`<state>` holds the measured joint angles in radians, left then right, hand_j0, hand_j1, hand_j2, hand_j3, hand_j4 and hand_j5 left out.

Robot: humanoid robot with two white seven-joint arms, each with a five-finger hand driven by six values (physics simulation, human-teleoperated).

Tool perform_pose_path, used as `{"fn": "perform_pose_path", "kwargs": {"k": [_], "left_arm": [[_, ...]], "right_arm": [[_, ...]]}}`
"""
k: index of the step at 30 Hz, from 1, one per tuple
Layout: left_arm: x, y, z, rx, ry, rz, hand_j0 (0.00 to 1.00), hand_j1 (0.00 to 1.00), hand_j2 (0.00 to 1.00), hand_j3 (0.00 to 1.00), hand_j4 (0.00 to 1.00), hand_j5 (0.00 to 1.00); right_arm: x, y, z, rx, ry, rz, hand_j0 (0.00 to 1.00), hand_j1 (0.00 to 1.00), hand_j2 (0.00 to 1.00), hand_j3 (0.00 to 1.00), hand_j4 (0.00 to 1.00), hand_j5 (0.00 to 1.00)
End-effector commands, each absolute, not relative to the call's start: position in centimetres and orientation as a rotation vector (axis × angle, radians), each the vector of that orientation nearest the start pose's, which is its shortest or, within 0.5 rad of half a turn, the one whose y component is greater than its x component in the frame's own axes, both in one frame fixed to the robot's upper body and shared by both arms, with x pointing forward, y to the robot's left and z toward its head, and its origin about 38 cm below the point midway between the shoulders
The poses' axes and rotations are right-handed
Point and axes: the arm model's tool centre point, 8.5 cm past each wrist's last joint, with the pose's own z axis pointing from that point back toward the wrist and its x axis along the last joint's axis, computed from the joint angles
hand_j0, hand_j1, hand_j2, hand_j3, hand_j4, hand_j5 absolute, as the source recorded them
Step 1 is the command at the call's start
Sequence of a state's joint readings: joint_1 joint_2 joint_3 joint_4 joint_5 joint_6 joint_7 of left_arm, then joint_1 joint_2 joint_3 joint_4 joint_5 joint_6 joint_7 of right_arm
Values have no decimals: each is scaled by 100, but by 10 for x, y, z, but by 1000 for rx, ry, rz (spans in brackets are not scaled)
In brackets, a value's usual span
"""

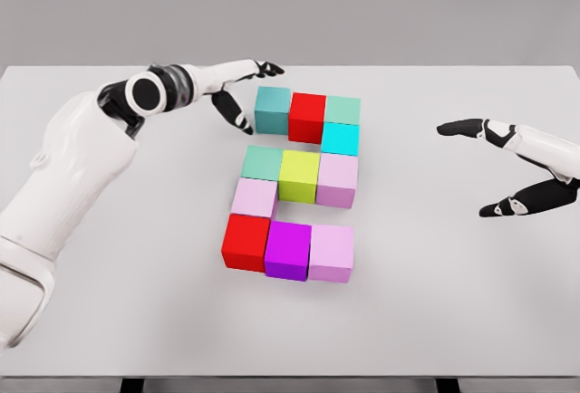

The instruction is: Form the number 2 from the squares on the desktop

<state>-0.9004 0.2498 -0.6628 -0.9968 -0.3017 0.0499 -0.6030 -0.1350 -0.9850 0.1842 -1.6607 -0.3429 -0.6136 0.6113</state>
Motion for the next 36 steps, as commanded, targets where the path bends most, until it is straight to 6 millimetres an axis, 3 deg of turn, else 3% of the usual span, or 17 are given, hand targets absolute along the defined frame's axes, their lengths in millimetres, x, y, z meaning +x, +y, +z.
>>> {"fn": "perform_pose_path", "kwargs": {"k": [1,9,26,36], "left_arm": [[549,161,189,177,-1215,-1450,100,100,100,100,100,100],[551,159,194,196,-1219,-1467,100,100,100,100,100,100],[547,155,178,186,-1177,-1499,100,100,100,100,100,100],[546,153,182,181,-1198,-1516,100,100,100,100,100,100]], "right_arm": [[344,-368,244,80,-1765,1485,100,100,100,100,100,100],[344,-368,244,80,-1765,1485,100,100,100,100,100,100],[344,-368,243,81,-1766,1484,100,100,100,100,100,100],[344,-368,243,81,-1766,1484,100,100,100,100,100,100]]}}
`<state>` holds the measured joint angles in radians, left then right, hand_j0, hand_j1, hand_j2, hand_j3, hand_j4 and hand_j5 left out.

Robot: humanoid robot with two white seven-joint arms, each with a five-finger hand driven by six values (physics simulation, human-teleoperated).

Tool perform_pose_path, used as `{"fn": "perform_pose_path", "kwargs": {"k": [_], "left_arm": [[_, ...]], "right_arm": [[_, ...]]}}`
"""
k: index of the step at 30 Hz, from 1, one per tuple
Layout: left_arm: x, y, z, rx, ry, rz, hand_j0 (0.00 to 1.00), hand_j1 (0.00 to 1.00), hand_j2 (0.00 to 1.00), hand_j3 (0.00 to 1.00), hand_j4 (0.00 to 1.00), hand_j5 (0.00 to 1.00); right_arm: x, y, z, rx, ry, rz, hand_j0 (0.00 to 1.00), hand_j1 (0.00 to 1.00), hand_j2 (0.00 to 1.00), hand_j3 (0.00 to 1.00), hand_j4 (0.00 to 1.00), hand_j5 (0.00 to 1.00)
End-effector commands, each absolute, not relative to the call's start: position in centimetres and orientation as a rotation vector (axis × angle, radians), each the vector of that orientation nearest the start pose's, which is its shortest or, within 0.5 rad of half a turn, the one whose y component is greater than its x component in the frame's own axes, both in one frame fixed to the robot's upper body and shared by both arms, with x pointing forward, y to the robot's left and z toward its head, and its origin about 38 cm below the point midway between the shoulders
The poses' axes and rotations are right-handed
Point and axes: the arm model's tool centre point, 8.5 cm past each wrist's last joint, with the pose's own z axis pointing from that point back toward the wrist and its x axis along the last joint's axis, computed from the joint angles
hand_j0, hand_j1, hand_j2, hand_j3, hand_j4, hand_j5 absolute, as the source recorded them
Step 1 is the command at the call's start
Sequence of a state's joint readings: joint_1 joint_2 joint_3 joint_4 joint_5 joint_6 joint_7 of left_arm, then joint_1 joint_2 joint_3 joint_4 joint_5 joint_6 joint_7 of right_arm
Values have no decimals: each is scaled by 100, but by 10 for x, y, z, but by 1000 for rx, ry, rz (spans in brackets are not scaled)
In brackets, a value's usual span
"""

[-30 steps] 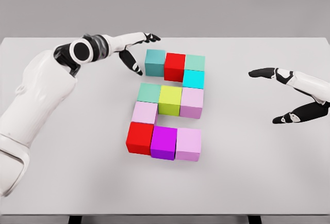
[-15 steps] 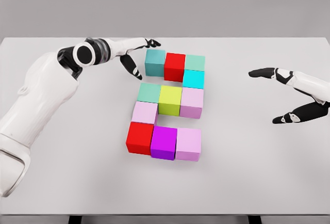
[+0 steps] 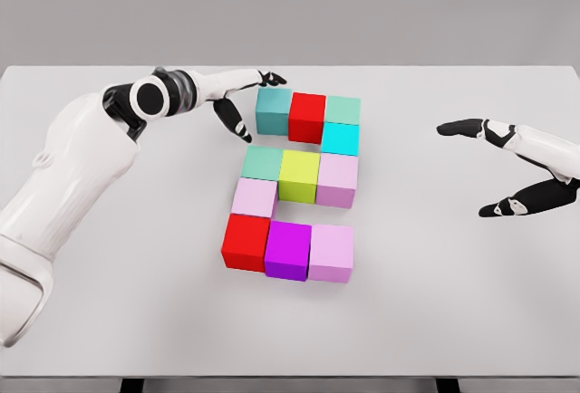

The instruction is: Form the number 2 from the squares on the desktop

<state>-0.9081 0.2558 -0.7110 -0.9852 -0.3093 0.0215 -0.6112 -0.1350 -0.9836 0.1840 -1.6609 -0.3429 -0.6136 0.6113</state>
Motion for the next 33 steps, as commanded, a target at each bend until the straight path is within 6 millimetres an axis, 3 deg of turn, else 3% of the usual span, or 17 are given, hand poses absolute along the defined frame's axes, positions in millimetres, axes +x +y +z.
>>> {"fn": "perform_pose_path", "kwargs": {"k": [1,33], "left_arm": [[546,153,182,183,-1197,-1517,100,100,100,100,100,100],[543,153,184,190,-1209,-1558,100,100,100,100,100,100]], "right_arm": [[344,-368,243,81,-1766,1484,100,100,100,100,100,100],[345,-369,243,76,-1763,1480,100,100,100,100,100,100]]}}
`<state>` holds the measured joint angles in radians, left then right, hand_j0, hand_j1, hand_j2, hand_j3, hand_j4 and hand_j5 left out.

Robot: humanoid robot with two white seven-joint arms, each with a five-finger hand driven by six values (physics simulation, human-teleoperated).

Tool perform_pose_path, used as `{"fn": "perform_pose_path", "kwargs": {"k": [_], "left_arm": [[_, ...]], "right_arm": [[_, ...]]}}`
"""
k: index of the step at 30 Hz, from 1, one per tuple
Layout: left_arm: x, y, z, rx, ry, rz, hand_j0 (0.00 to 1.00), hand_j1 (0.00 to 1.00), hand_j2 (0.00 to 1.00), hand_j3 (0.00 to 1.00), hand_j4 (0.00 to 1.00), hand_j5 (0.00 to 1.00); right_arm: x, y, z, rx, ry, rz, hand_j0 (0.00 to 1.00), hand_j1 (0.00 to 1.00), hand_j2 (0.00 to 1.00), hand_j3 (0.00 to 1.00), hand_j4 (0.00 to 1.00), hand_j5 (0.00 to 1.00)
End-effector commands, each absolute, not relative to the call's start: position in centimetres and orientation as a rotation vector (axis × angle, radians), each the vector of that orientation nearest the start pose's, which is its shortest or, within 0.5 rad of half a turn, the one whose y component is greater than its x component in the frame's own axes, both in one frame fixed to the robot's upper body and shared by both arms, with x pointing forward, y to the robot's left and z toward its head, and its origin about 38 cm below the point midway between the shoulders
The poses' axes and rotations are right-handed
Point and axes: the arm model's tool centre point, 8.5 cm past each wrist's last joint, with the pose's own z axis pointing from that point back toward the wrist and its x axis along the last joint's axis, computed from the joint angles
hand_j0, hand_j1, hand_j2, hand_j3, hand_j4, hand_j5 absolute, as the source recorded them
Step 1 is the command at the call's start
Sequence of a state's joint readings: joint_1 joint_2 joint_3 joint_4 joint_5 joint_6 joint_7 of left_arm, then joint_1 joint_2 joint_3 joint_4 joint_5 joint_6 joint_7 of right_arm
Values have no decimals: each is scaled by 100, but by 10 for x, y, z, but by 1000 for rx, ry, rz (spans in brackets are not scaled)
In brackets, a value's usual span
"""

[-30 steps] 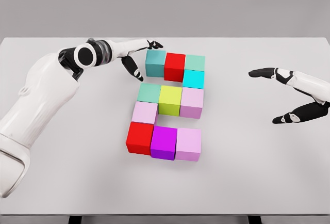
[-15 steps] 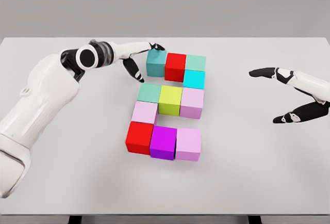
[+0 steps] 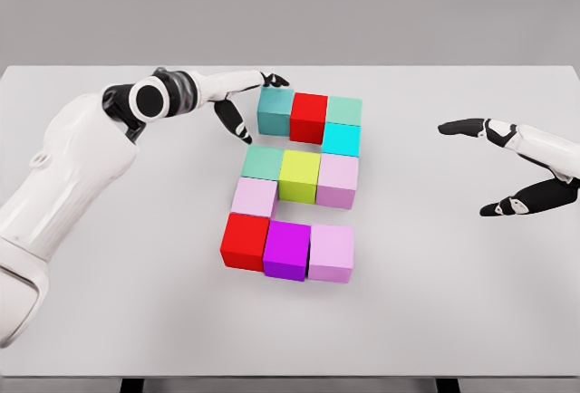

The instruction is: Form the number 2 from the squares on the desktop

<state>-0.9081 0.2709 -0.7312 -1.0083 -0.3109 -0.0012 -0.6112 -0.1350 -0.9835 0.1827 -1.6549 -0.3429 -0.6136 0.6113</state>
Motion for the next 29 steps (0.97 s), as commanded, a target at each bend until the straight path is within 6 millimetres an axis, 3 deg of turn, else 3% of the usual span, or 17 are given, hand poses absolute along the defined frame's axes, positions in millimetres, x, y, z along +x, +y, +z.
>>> {"fn": "perform_pose_path", "kwargs": {"k": [1,10,12,15,17,20,23,29], "left_arm": [[542,152,183,188,-1209,-1558,100,100,100,100,100,100],[535,181,215,221,-1278,-1559,100,100,100,100,100,100],[525,203,235,193,-1350,-1569,100,100,100,100,100,100],[493,243,270,159,-1538,-1725,100,100,100,100,100,100],[461,288,283,170,-1647,-1914,100,100,100,100,100,100],[439,347,270,92,-1616,-1728,100,100,100,100,100,100],[420,384,250,36,-1559,-1607,100,100,100,100,100,100],[409,390,217,-26,-1503,-1555,100,100,100,100,100,100]], "right_arm": [[345,-369,243,76,-1763,1480,100,100,100,100,100,100],[345,-370,243,75,-1762,1479,100,100,100,100,100,100],[345,-370,243,75,-1762,1478,100,100,100,100,100,100],[345,-370,243,75,-1762,1479,100,100,100,100,100,100],[345,-370,243,75,-1762,1479,100,100,100,100,100,100],[345,-369,243,76,-1763,1480,100,100,100,100,100,100],[345,-369,243,76,-1763,1480,100,100,100,100,100,100],[345,-369,243,76,-1763,1480,100,100,100,100,100,100]]}}
